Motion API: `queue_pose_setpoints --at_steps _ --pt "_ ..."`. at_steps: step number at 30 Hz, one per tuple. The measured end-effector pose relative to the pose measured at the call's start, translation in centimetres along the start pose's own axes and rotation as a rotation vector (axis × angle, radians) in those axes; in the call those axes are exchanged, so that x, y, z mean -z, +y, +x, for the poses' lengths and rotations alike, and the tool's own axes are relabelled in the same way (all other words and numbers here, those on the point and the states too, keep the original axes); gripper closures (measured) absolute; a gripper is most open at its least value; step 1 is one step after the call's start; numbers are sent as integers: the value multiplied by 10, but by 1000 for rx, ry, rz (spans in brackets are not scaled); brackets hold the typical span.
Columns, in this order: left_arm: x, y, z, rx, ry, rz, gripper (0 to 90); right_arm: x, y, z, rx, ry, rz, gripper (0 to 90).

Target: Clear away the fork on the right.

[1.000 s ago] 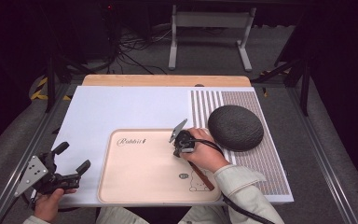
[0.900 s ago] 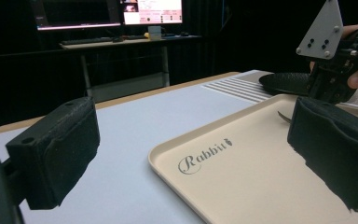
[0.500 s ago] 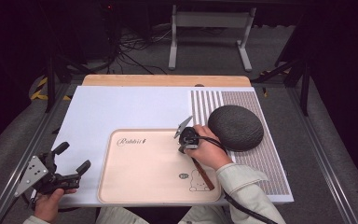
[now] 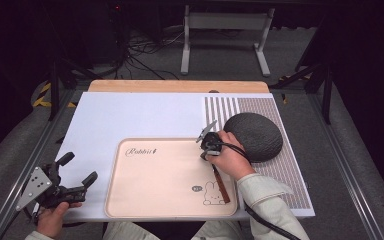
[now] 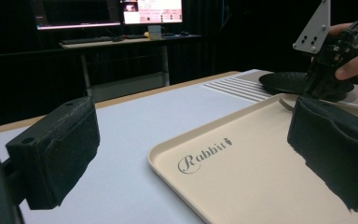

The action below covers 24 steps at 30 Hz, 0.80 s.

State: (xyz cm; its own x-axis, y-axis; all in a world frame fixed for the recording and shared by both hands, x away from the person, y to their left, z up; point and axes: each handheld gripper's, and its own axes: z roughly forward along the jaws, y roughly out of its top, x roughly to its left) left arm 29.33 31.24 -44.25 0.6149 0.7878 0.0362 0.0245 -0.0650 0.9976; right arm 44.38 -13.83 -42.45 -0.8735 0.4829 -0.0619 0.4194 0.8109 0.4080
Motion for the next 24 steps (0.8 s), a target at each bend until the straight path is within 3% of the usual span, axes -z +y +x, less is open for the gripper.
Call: queue_pose_setpoints --at_steps 24 --pt "-1 -1 -1 4 2 0 28 10 -21 -20 -130 -70 21 900"
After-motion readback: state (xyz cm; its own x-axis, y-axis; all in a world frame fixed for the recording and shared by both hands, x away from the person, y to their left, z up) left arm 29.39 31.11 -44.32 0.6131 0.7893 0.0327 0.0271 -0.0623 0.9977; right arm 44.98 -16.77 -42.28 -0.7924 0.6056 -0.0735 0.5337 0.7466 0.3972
